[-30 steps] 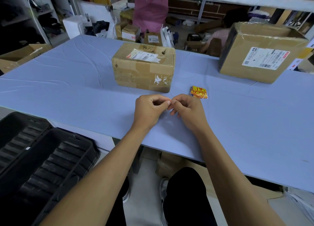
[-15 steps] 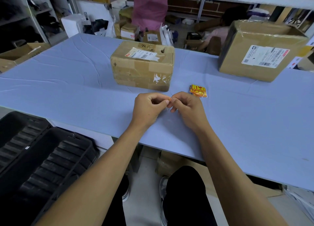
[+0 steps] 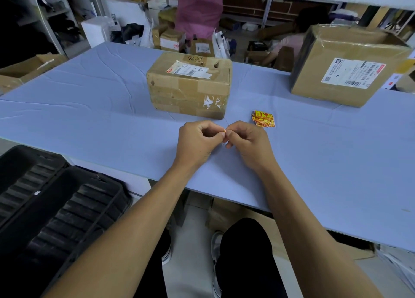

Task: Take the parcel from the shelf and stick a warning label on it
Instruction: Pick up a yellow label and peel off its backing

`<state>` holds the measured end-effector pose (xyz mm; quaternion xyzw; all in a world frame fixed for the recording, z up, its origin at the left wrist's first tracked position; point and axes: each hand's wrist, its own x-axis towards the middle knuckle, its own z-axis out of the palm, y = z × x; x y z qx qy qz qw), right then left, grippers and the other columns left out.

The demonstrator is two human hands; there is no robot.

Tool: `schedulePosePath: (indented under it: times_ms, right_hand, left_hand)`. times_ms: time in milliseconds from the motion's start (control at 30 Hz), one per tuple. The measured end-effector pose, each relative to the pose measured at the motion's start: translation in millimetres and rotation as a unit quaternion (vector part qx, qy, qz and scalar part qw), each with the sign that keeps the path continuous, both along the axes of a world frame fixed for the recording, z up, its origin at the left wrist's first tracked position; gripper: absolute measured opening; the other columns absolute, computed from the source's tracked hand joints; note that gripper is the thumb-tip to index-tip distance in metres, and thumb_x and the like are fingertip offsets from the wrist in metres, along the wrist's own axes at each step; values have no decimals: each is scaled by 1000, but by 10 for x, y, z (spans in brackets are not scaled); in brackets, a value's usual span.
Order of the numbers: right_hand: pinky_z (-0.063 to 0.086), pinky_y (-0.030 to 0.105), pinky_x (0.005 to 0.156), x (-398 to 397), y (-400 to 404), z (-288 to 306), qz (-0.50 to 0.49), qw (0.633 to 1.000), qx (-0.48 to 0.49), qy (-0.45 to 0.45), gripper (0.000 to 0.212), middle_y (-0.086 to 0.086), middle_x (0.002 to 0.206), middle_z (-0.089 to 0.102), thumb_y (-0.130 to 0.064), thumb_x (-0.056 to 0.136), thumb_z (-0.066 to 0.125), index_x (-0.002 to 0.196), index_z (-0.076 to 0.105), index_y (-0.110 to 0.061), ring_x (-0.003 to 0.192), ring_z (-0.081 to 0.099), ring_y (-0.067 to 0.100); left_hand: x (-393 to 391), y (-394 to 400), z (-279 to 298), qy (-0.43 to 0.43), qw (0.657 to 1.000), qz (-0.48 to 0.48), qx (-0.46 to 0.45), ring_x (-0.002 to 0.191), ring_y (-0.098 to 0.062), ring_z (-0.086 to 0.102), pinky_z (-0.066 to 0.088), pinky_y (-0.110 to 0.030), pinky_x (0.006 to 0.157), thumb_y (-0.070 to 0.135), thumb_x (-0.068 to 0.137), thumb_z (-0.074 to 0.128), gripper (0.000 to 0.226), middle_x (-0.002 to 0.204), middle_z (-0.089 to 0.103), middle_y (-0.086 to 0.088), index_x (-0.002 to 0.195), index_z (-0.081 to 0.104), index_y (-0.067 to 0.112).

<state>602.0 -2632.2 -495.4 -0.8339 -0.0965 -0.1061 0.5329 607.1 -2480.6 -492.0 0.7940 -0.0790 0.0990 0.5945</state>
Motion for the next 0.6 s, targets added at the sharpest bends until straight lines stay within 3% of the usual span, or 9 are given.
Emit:
schedulePosePath:
  times_ms: [267,600]
  right_hand:
    - [36,11,56,-9,48,-11,-13,999,-32,-15,15,-3,61,64,-6,89,60,78,69,-9,59,53,2]
    - [35,12,55,-14,68,-22,-21,999,-34,-14,13,-5,60,63,-6,86,59,78,69,-8,56,50,1]
  left_hand:
    - [7,-3,-5,1,1000,21,22,71,-14,72,59,-32,68,10,77,72,7,71,76,1,73,76,14]
    - [-3,-20,10,15,999,36,20,65,-9,69,55,-26,62,9,75,72,10,68,74,3,69,73,18]
